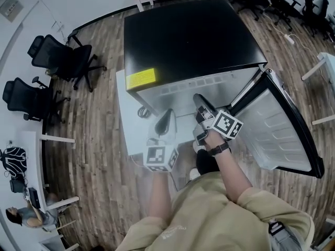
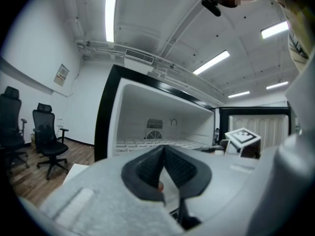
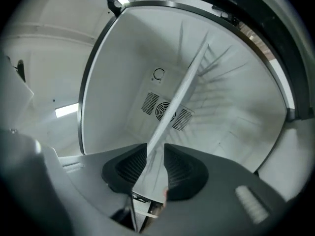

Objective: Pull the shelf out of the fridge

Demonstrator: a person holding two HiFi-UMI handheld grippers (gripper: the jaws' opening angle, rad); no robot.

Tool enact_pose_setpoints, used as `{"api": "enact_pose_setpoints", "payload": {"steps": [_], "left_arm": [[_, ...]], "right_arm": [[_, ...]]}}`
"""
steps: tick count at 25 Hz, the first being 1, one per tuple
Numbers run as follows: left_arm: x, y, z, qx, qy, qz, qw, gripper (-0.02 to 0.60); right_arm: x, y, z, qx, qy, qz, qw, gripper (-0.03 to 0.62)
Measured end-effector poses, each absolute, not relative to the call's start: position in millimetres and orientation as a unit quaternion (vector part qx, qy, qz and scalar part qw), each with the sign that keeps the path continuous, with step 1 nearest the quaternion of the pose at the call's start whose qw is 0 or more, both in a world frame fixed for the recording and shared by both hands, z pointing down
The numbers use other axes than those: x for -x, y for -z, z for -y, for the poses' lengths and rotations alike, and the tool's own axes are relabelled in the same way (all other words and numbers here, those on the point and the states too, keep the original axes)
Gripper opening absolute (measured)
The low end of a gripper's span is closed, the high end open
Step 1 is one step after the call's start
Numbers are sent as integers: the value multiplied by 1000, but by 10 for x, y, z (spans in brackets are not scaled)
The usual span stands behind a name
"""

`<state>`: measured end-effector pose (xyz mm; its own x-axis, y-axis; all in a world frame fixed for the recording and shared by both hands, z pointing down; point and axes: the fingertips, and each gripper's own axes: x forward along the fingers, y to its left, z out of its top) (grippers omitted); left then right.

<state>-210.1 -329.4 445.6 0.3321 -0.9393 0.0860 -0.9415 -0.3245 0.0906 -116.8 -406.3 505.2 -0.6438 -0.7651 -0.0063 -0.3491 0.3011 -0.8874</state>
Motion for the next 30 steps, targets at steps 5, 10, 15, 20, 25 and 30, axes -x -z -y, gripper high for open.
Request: {"api": "enact_pose_setpoints", "payload": {"steps": [5,10,15,20,25,30], "left_arm": [[2023,-4400,3438,-819,-11,571,53,2],[2003,-4469,3505,-819,-19,570,59,2],[1972,-4421,3621,-822,-18,566,61,2],[1965,-4440,3735,-824,-23,562,61,2],[1939,-4462,3808,-821,-28,568,59,2],[2024,-4445,3838,-814,-33,577,56,2]], "right_arm": [[1085,-5036,4408,348,498,-740,287,256],[1017,-5070,4658,334,522,-710,335,276],[1072,-5046,4888,315,547,-682,369,272],[1168,-5007,5144,315,554,-668,384,268],[1178,-5021,5296,311,561,-655,399,258],[1226,-4999,5416,321,574,-632,408,184]]}}
